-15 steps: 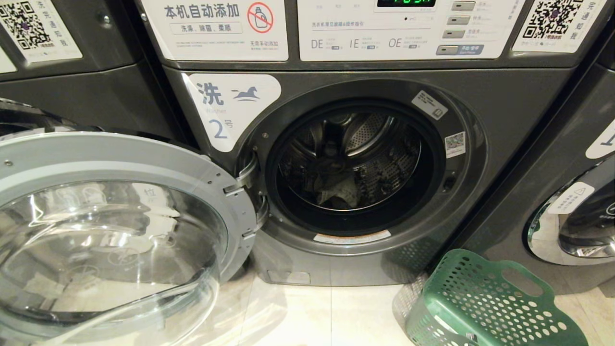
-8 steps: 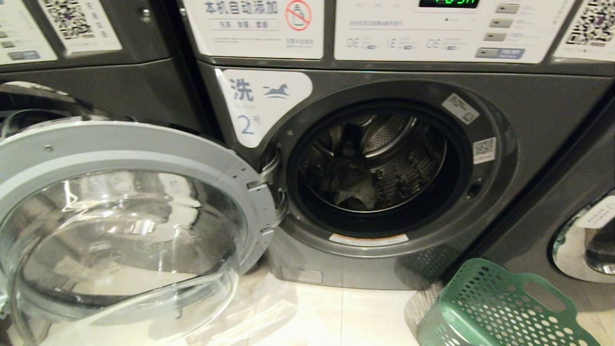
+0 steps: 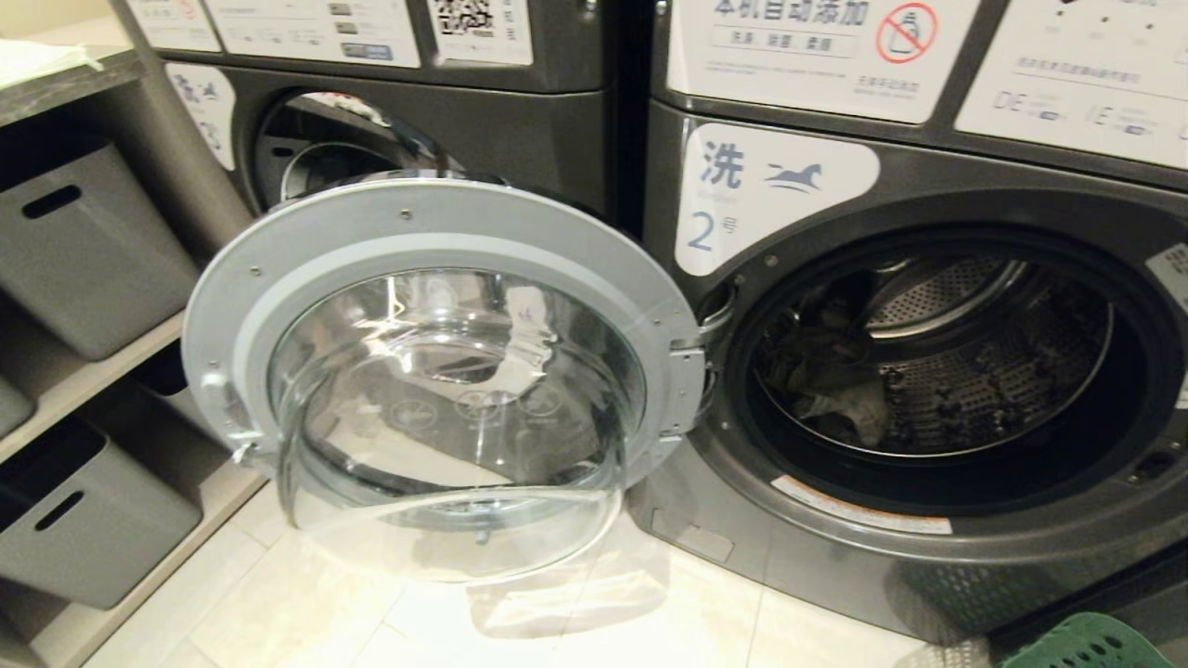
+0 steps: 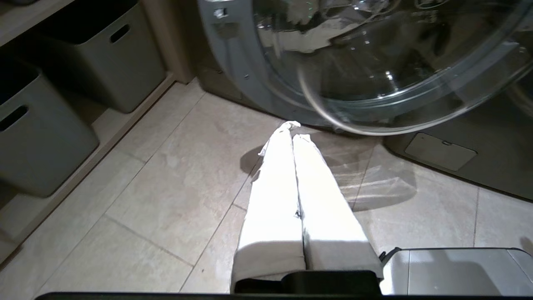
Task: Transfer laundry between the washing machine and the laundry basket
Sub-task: Pick a cloth and place it into the basket
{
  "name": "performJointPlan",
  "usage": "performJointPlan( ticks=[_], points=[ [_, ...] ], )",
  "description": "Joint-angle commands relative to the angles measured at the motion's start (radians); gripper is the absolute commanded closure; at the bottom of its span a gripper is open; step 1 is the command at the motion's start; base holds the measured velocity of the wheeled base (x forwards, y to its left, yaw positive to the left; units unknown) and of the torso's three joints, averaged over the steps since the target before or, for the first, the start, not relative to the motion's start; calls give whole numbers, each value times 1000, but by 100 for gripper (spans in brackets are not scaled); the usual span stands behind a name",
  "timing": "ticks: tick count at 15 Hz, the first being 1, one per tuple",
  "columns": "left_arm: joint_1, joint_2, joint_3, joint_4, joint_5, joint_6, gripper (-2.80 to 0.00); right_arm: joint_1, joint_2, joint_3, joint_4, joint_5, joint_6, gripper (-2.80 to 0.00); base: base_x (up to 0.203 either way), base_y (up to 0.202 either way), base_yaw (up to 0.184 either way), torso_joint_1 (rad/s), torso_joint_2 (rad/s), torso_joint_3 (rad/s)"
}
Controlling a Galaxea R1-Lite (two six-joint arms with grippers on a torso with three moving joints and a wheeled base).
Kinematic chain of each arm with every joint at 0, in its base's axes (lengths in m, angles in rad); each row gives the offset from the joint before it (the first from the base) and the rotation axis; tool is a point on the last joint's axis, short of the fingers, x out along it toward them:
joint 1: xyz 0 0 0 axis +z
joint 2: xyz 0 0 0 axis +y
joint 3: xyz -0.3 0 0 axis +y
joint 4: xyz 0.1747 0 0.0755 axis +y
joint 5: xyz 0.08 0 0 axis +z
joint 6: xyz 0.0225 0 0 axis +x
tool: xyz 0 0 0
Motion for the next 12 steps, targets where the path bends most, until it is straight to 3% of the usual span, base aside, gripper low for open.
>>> performJointPlan(
  ticks=[1,4,7,12],
  points=[
    [0,0,2,0,0,0,0,1,1,0,0,0,4,0,2,-9,168,7,2,2],
    [0,-2,2,-1,0,-1,0,1,1,0,0,0,4,0,2,-4,113,0,-3,4],
    [0,-2,2,0,0,-1,0,1,1,0,0,0,4,0,0,0,0,2,1,-24],
    [0,-1,2,0,0,-2,0,1,1,0,0,0,4,0,0,0,0,3,3,-173]
  ],
)
